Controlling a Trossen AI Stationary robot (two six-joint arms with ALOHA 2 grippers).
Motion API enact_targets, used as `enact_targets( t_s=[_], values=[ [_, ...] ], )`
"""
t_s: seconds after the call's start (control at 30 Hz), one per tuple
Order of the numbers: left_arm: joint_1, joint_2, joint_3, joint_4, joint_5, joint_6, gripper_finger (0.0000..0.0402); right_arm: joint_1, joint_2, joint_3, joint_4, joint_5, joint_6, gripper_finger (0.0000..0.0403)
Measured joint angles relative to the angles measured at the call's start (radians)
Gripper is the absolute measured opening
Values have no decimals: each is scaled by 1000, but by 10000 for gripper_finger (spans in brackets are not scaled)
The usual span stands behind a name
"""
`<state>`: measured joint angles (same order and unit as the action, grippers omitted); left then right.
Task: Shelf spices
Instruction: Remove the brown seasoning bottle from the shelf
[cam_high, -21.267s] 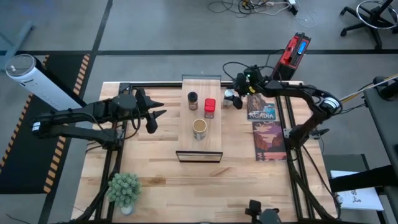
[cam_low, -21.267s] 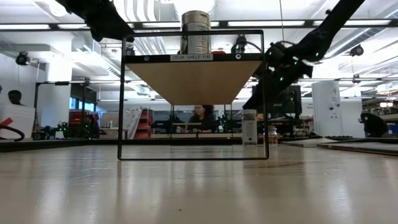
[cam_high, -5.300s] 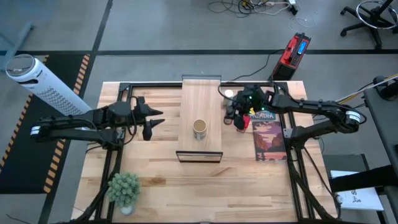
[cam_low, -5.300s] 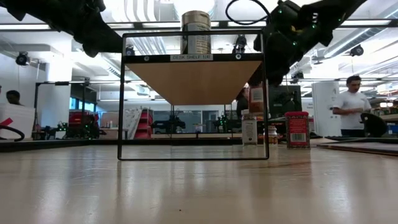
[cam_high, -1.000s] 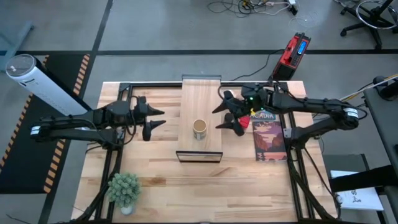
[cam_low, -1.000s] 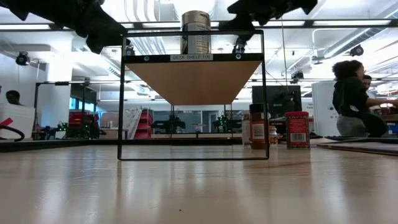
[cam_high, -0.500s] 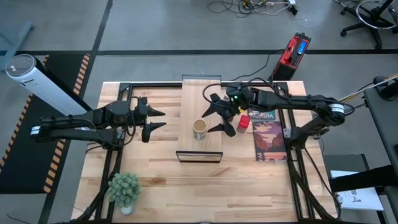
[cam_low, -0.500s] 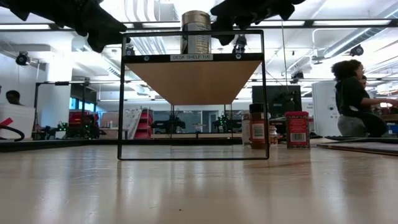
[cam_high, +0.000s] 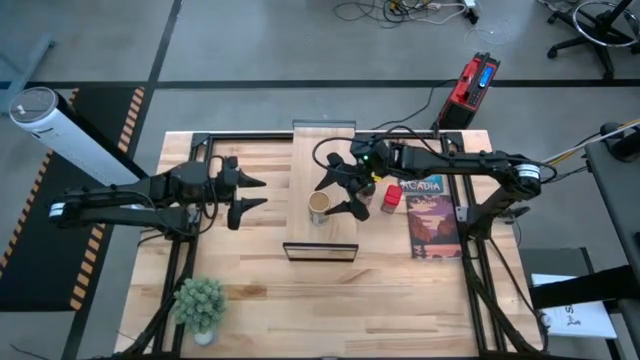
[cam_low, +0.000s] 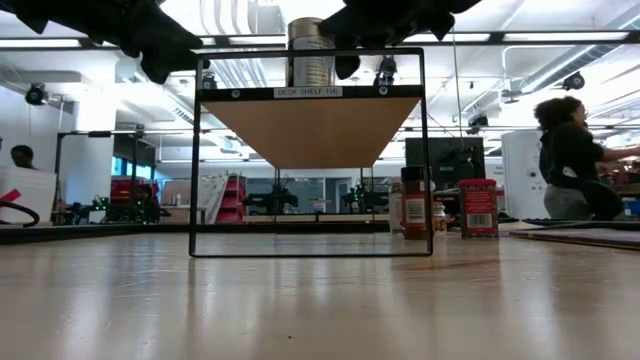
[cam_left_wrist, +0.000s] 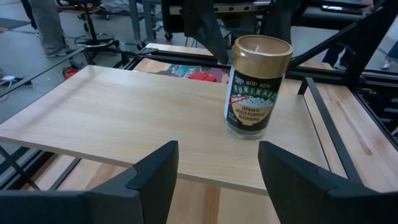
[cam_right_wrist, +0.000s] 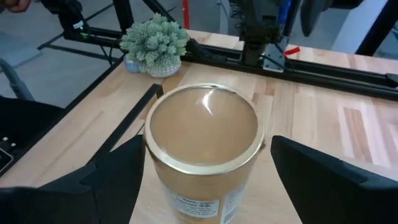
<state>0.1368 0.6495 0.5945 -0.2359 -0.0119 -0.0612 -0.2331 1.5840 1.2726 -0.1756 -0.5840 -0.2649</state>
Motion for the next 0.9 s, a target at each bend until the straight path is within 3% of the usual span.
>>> enact_targets(
  t_s=[0.9],
  values=[
    [0,0,0,-5,-2,-4,215,26,137,72,54,-28,-15,326]
  ],
)
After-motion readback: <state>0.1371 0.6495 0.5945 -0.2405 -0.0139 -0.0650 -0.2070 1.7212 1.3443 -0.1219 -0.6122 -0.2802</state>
